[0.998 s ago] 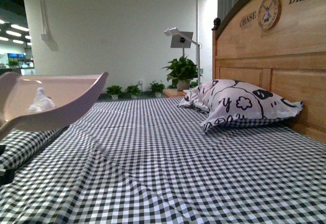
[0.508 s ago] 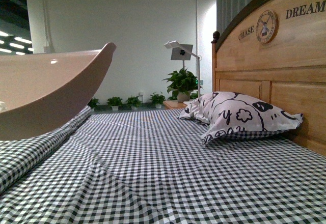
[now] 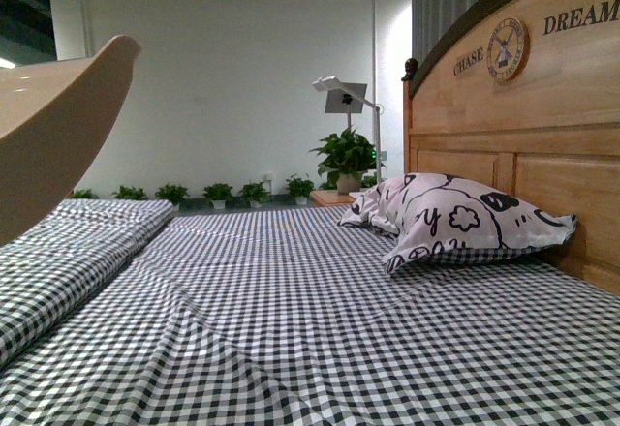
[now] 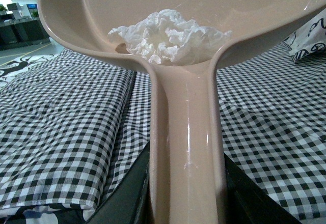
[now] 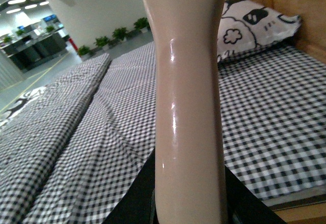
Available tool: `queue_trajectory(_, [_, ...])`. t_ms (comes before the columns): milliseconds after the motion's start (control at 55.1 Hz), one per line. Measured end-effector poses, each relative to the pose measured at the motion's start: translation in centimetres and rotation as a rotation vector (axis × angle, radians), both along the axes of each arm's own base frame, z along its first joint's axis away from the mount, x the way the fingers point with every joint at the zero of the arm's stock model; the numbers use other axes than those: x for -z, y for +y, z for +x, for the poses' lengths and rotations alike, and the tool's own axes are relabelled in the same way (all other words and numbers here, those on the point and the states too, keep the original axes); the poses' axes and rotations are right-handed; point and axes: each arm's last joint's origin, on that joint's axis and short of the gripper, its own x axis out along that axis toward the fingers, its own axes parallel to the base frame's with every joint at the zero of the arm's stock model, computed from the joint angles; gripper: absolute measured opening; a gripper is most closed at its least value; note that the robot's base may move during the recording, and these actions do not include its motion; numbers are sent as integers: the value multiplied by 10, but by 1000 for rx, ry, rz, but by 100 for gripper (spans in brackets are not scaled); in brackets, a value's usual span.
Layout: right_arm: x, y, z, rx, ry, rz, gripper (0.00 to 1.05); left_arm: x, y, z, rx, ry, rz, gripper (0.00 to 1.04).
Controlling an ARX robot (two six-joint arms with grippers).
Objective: Clean up trash
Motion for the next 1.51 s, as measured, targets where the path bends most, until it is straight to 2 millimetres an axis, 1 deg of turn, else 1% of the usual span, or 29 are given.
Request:
queue_trajectory(200, [-2, -9, -1, 39, -23, -21, 18, 2, -1, -6, 1, -11, -27, 27])
queue_trajectory(436, [-1, -8, -1, 40, -19, -47, 18, 2, -1, -7, -8, -11, -49, 27])
queue_trajectory(1506, [-1, -8, -1, 41, -18, -49, 18, 2, -1, -7, -8, -11, -50, 27])
